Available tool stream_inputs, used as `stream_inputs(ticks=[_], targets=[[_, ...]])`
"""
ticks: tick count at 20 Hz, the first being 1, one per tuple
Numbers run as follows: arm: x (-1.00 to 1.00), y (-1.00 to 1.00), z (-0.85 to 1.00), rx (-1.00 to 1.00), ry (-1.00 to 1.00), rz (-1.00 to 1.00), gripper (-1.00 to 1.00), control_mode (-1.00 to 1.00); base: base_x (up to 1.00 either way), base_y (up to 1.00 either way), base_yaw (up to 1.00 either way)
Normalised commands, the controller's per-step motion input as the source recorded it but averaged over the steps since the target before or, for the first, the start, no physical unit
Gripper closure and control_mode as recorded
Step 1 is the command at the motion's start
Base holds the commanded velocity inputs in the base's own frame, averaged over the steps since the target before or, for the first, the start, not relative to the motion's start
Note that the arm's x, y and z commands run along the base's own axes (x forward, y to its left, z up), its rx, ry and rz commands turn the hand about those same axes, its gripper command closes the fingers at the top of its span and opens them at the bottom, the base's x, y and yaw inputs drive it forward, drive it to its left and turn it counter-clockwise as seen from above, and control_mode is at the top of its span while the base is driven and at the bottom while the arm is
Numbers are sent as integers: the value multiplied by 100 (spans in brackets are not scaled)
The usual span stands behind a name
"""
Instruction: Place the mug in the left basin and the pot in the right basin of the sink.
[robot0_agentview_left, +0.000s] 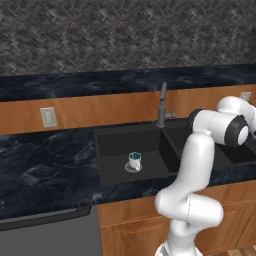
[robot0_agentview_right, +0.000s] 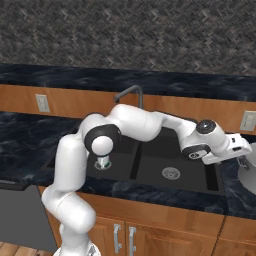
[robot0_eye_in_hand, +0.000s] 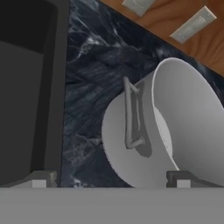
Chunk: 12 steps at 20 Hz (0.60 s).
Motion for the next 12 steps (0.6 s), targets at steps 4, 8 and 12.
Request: stream_inputs(ticks=[4, 8, 12], targets=[[25, 0, -4, 0, 0, 0, -100, -100, 0, 0, 0], [22, -4, -8, 0, 0, 0, -100, -100, 0, 0, 0], [21, -7, -18, 0, 0, 0, -100, -100, 0, 0, 0]])
